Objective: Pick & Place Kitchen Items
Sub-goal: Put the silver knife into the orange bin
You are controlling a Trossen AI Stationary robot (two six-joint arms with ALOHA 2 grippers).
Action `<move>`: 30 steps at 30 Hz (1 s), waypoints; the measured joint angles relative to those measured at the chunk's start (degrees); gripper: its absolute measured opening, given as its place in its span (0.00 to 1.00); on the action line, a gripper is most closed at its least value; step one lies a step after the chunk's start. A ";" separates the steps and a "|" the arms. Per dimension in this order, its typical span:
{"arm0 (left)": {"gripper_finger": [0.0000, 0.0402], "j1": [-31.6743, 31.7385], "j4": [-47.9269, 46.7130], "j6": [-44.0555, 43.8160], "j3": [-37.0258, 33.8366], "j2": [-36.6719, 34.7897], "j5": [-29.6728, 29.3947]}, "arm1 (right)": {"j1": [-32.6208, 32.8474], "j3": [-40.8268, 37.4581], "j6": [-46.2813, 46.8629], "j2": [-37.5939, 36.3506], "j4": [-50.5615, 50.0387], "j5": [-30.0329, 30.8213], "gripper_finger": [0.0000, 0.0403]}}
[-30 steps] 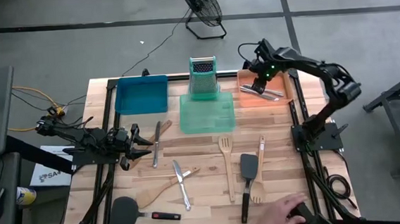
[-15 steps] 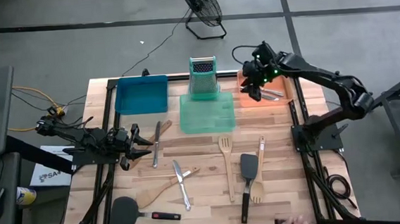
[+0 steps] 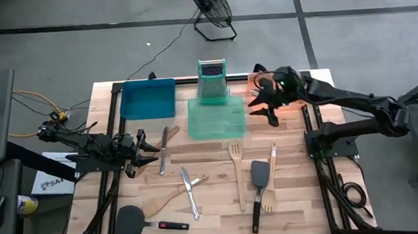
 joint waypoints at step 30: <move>0.38 0.00 0.03 0.02 0.00 -0.02 0.00 | 13.93 -0.79 20.94 -4.41 3.57 12.45 0.36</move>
